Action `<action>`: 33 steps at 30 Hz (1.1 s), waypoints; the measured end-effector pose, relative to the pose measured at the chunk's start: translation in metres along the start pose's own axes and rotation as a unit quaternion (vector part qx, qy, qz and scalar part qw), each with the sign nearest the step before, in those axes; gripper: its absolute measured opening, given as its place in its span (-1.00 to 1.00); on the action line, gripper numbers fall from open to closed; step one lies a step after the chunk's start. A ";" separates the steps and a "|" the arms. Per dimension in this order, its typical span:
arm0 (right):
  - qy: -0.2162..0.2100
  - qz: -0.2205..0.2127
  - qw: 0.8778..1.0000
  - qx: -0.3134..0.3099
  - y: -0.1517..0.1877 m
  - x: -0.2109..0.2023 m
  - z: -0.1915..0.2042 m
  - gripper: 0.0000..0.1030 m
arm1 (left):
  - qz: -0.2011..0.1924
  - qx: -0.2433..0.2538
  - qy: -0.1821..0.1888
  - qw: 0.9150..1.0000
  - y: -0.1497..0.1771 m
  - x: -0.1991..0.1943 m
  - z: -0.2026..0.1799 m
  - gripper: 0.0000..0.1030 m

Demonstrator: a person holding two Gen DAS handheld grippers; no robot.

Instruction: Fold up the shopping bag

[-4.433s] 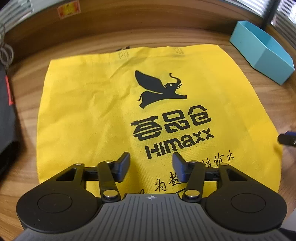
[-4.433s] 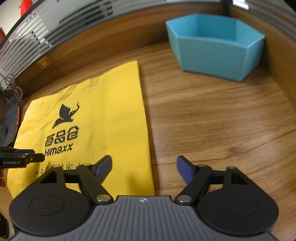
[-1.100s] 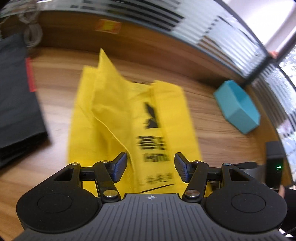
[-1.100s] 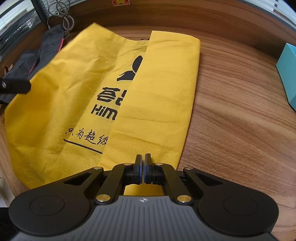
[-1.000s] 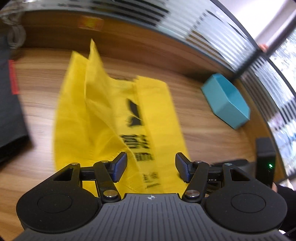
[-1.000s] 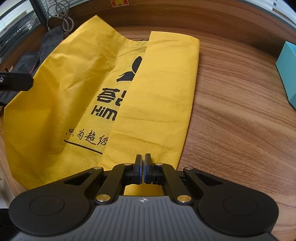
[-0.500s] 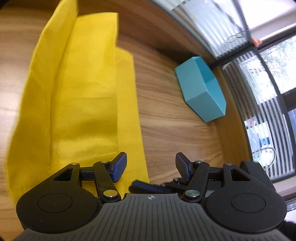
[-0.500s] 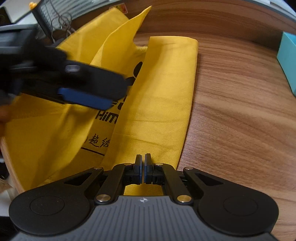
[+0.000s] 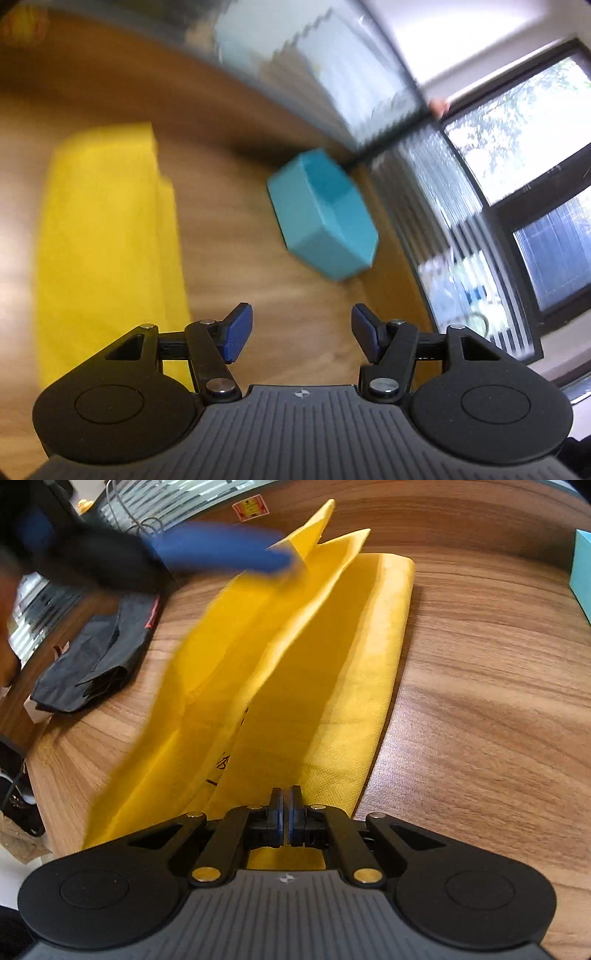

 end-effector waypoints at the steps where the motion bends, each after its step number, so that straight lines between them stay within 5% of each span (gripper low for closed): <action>1: -0.001 0.001 1.000 -0.003 -0.001 0.000 0.000 -0.98 | -0.008 0.008 -0.030 0.999 -0.001 -0.010 0.007 0.39; 5: -0.007 0.007 1.000 -0.006 -0.002 -0.001 -0.004 -0.98 | 0.030 0.021 -0.142 0.989 0.014 -0.003 0.042 0.27; 9: -0.001 0.015 1.000 -0.018 -0.003 -0.001 -0.002 -0.99 | 0.087 0.039 -0.202 0.975 0.036 0.027 0.062 -0.72; 11: 0.002 0.016 1.000 -0.020 -0.002 -0.001 -0.002 -0.99 | 0.105 0.061 -0.217 0.969 0.045 0.042 0.066 -0.85; 16: 0.007 0.020 1.000 -0.009 -0.003 -0.001 -0.001 -0.99 | 0.161 0.141 -0.219 0.952 0.062 0.081 0.063 -0.87; 21: 0.032 0.028 0.999 0.006 -0.011 -0.009 0.000 -0.90 | 0.167 0.116 -0.197 0.959 0.058 0.072 0.081 -0.87; 26: 0.083 -0.040 0.996 -0.007 -0.013 -0.048 0.025 -0.85 | 0.175 0.147 -0.178 0.957 0.077 0.057 0.073 -0.86; 31: 0.021 -0.028 0.999 -0.013 0.013 -0.030 0.079 -0.85 | 0.180 0.163 -0.143 0.960 0.104 0.049 0.069 -0.86; 33: 0.037 -0.007 0.999 -0.010 0.028 -0.011 0.089 -0.85 | 0.184 0.162 -0.126 0.961 0.113 0.042 0.071 -0.86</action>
Point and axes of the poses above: each gripper's, at about its wrist camera, not at the fingertips, and x roughly the way its jaws point, z to its left, y to its underside, the point moved 2 cm from there along x, roughly the way its jaws point, and after that the axes turned 5 degrees about -y, right-handed, at the moved point
